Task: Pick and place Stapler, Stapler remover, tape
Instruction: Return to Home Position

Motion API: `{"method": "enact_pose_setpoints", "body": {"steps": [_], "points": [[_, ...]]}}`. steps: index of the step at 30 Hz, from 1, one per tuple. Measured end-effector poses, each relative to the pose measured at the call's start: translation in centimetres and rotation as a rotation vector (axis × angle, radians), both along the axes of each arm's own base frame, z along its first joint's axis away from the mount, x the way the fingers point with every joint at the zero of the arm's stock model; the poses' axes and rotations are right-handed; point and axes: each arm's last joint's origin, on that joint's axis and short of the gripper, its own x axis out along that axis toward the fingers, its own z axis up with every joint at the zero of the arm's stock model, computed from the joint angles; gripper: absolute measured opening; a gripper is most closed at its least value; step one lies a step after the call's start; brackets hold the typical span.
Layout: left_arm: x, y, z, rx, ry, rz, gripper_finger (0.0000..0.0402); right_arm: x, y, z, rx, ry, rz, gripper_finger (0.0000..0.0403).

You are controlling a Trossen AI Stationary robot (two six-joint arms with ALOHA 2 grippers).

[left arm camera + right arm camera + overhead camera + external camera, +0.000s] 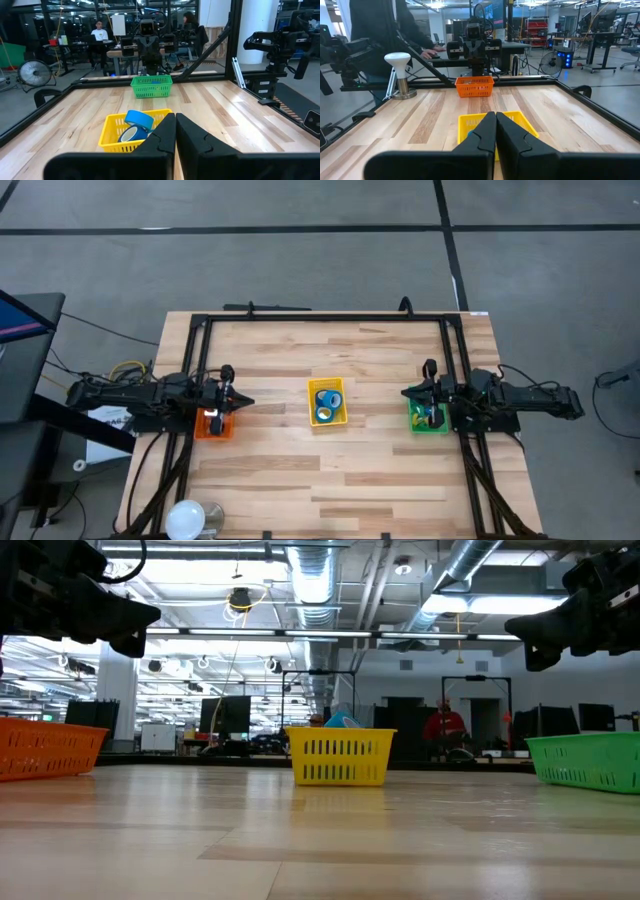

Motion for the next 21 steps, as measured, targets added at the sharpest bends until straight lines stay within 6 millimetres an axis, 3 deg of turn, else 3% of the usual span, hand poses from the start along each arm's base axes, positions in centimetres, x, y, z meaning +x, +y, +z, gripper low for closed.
{"method": "enact_pose_setpoints", "body": {"steps": [21], "points": [[0.00,0.00,0.06,-0.001,-0.007,0.000,0.0004,0.00,0.00,0.00,0.000,0.000,0.000,0.0001]]}}
